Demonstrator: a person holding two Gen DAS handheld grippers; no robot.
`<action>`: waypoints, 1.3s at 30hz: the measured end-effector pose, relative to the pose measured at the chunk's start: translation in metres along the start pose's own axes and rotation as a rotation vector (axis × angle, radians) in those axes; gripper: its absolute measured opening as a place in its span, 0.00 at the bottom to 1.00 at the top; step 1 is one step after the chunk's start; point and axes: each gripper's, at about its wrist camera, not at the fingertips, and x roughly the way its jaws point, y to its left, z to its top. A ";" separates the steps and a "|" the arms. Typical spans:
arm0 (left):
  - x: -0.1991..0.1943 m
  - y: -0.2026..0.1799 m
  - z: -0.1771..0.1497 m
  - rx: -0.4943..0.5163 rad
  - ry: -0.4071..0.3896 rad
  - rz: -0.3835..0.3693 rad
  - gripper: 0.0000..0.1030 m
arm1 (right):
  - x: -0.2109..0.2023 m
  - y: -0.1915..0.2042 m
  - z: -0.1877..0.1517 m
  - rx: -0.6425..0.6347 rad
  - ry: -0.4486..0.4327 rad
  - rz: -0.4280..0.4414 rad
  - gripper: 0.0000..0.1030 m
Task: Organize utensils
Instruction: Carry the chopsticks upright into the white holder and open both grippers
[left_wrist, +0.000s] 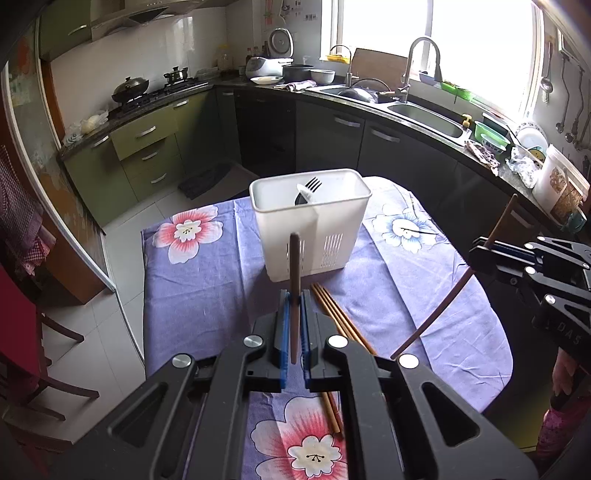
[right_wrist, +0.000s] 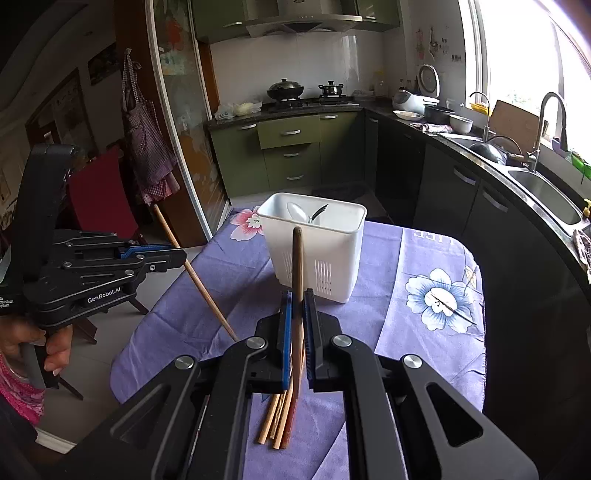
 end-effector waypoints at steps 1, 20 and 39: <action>-0.001 0.000 0.004 0.000 -0.001 -0.004 0.06 | -0.001 0.001 0.005 -0.004 -0.004 -0.001 0.07; -0.067 -0.003 0.138 0.024 -0.199 0.043 0.06 | -0.029 -0.015 0.145 0.028 -0.198 -0.039 0.07; 0.049 0.020 0.140 -0.019 -0.096 0.017 0.06 | 0.103 -0.051 0.155 0.062 -0.069 -0.101 0.07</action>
